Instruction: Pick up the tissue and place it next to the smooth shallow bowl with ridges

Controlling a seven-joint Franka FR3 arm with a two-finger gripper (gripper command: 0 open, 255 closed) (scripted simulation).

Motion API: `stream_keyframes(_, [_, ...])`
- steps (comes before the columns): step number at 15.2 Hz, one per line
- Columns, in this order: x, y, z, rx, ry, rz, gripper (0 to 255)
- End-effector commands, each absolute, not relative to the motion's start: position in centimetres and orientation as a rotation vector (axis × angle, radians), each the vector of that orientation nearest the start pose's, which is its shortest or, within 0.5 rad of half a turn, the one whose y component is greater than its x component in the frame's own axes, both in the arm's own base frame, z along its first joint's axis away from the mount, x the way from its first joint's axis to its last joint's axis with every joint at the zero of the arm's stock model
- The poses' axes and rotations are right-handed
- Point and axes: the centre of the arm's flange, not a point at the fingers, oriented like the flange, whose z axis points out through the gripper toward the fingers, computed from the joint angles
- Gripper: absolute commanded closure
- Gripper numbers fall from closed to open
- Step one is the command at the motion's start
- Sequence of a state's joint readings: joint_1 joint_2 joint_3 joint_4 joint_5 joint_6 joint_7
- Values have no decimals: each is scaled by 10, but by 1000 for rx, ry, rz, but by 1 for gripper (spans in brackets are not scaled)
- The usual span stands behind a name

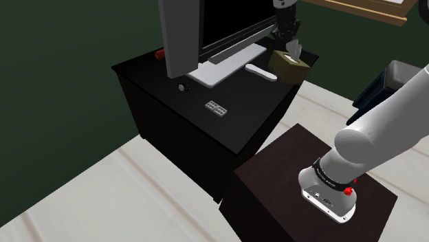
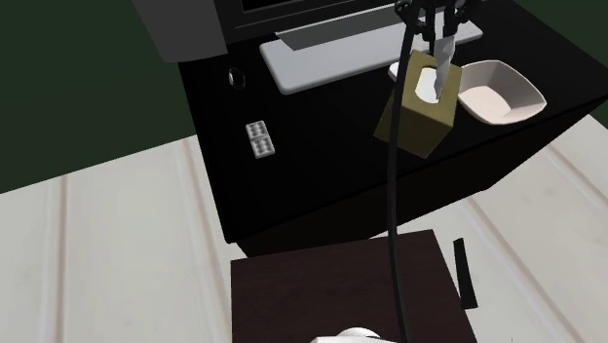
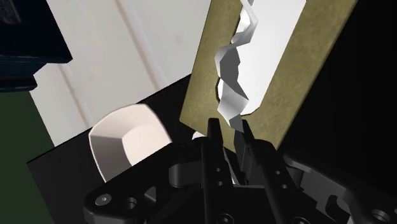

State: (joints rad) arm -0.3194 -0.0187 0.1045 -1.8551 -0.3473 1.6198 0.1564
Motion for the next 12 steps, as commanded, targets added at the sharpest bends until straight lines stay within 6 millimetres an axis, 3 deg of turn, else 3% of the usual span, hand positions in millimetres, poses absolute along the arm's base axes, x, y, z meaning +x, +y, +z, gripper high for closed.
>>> stream_keyframes(1, [514, -147, 501, -3414, 545, 393, 255])
stream_keyframes(12, [514, -147, 443, -3414, 545, 393, 255])
